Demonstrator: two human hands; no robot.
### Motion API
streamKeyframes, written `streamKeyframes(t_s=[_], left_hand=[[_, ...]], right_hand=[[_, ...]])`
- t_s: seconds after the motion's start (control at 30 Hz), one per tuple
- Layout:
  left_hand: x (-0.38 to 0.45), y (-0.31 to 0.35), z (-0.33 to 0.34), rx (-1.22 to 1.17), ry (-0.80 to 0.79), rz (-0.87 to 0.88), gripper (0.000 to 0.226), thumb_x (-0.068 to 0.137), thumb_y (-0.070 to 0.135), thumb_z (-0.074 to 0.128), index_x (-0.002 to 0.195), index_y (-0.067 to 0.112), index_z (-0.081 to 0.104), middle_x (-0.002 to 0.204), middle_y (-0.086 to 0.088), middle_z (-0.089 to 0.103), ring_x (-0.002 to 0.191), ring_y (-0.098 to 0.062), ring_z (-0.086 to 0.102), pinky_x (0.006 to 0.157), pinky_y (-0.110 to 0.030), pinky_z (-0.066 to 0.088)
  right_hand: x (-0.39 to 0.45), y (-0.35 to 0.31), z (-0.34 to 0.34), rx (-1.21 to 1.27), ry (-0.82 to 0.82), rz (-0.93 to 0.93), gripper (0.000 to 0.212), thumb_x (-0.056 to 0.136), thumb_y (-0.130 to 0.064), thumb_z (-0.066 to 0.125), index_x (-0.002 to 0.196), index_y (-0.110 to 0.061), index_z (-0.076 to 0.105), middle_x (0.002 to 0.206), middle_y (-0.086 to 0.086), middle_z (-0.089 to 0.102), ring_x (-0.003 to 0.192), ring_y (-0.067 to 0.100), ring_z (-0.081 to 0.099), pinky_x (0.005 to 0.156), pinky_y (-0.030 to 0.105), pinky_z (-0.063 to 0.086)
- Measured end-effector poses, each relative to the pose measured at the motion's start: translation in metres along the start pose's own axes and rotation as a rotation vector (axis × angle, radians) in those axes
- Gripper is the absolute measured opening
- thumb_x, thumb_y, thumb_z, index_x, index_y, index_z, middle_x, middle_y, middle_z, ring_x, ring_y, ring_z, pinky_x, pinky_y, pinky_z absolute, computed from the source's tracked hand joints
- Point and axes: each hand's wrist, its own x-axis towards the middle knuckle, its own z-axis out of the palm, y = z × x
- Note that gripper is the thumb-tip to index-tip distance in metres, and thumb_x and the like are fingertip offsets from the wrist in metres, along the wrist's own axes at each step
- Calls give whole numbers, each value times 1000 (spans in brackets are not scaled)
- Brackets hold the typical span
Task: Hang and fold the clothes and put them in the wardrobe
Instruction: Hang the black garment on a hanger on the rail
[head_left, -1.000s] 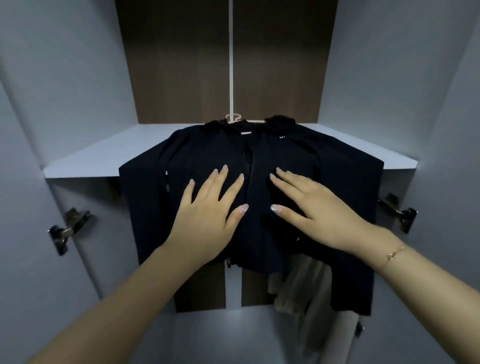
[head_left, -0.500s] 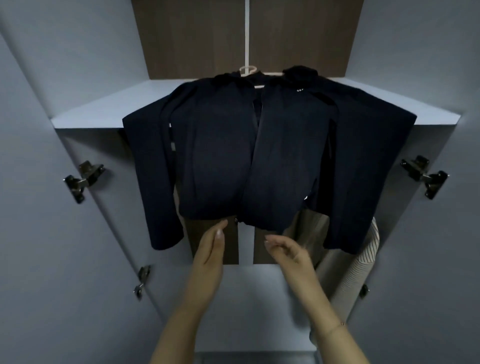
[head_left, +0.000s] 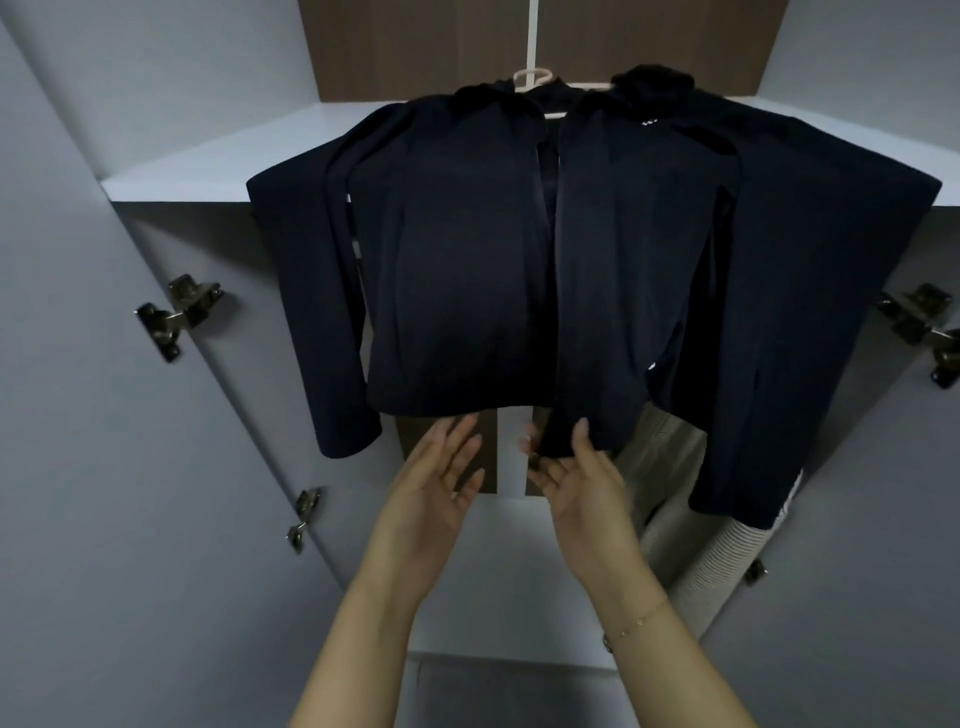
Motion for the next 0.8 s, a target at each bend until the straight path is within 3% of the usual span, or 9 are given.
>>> streamKeyframes(t_s=[0.07, 0.13, 0.2, 0.3, 0.4, 0.5, 0.6, 0.67, 0.8], left_hand=[[6, -3, 5, -77, 17, -45, 47, 83, 37, 65, 128, 25, 57, 123, 8, 67, 102, -6, 67, 87, -27, 47], [12, -5, 16, -159, 33, -103, 35, 78, 35, 74, 107, 20, 64, 102, 7, 68, 82, -6, 66, 74, -24, 50], [19, -8, 28, -114, 28, -127, 25, 78, 36, 75, 97, 23, 65, 96, 7, 64, 79, -6, 61, 74, -24, 49], [26, -9, 46, 4, -35, -131, 30, 86, 37, 70, 113, 24, 68, 103, 9, 64, 86, -6, 60, 81, -25, 45], [25, -7, 57, 42, -116, -113, 42, 89, 32, 69, 125, 11, 65, 104, 4, 65, 87, -7, 60, 91, -28, 44], [21, -7, 55, -14, -137, -97, 42, 86, 25, 74, 124, 8, 64, 100, 2, 62, 76, -7, 55, 82, -24, 47], [14, -5, 47, -12, -160, -82, 38, 86, 22, 75, 121, 9, 64, 97, 2, 60, 69, -5, 51, 75, -20, 50], [9, -2, 42, -22, -153, -78, 41, 85, 21, 77, 121, 9, 64, 96, 1, 60, 68, -4, 51, 77, -19, 50], [-1, 3, 39, -106, -127, -92, 25, 82, 20, 78, 106, 15, 72, 88, 5, 60, 63, -3, 49, 69, -17, 50]], right_hand=[[-3, -13, -11, 46, 2, -3, 36, 100, -37, 49, 119, -9, 62, 102, 11, 73, 89, 22, 65, 85, 37, 53], [-5, -26, -20, 53, 10, -9, 25, 98, -34, 53, 109, -16, 66, 89, 1, 73, 75, 12, 65, 65, 24, 54], [-10, -37, -26, 75, -9, -6, 20, 90, -30, 63, 102, -17, 71, 88, 0, 71, 72, 10, 66, 59, 20, 53], [-20, -43, -32, -6, -98, -9, 22, 75, -24, 75, 95, -18, 76, 86, 5, 70, 74, 11, 67, 60, 20, 54], [-32, -41, -36, -202, -140, -22, 38, 54, -36, 94, 85, -21, 77, 75, 8, 69, 63, 12, 65, 55, 19, 51], [-40, -39, -36, -254, -123, -47, 51, 38, -43, 98, 75, -15, 76, 68, 12, 68, 58, 16, 66, 53, 21, 53], [-43, -43, -35, -177, -88, -52, 31, 49, -28, 94, 72, -15, 77, 65, 9, 68, 56, 12, 66, 55, 19, 53], [-42, -49, -36, -79, -73, -44, 12, 64, -15, 78, 75, -16, 78, 67, 6, 68, 56, 8, 64, 56, 16, 53], [-40, -61, -36, 144, -12, -54, 17, 72, -7, 64, 70, -16, 77, 69, -1, 67, 59, 3, 65, 55, 10, 52]])
